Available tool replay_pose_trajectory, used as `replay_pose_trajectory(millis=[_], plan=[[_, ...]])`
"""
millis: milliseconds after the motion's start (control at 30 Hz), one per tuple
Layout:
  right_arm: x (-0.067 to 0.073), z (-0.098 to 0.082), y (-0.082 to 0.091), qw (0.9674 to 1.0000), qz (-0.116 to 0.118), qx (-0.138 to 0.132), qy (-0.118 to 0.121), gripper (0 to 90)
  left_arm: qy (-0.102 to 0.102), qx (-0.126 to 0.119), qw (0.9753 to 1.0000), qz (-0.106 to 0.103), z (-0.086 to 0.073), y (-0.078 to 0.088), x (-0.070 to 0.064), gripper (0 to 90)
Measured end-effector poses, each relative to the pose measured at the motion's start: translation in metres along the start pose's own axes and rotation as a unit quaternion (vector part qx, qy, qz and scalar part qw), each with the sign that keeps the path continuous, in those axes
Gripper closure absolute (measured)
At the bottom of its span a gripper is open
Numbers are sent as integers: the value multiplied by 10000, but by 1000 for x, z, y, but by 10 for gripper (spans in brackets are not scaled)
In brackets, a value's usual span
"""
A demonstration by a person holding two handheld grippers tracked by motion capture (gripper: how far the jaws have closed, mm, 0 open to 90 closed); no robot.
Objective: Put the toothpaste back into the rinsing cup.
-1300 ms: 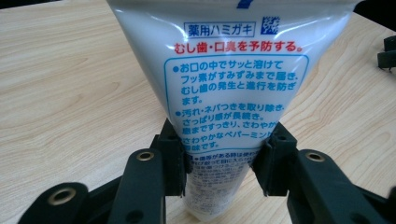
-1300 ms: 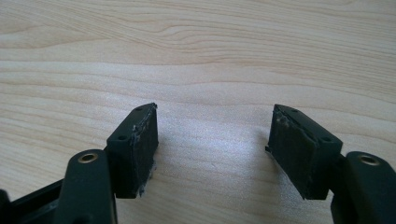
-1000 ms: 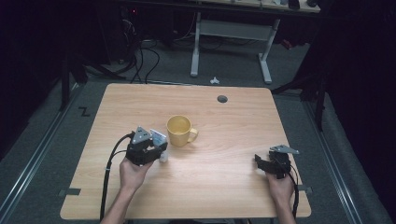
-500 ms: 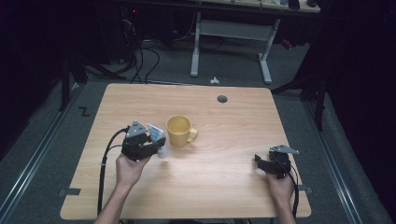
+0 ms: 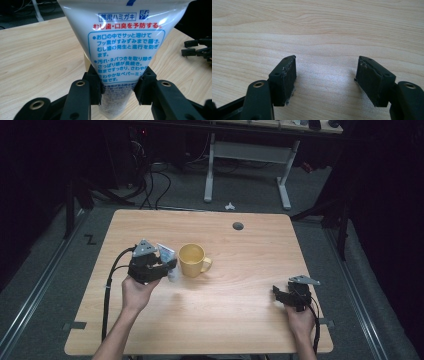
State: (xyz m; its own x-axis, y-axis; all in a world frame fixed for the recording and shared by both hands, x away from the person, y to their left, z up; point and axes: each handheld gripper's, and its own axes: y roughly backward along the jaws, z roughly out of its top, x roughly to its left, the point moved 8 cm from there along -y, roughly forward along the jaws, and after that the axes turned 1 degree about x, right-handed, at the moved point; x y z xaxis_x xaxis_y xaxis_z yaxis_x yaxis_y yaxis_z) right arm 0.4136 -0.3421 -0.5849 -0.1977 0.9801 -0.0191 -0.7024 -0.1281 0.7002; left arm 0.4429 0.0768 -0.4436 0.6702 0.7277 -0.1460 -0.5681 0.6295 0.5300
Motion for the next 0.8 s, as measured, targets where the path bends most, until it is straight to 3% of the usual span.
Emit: replay_pose_trajectory(millis=[800], plan=[[1, 0, 0, 10000, 27, 2, 36, 324, -169, -136, 9997, -91, 47, -8, -6, 636]])
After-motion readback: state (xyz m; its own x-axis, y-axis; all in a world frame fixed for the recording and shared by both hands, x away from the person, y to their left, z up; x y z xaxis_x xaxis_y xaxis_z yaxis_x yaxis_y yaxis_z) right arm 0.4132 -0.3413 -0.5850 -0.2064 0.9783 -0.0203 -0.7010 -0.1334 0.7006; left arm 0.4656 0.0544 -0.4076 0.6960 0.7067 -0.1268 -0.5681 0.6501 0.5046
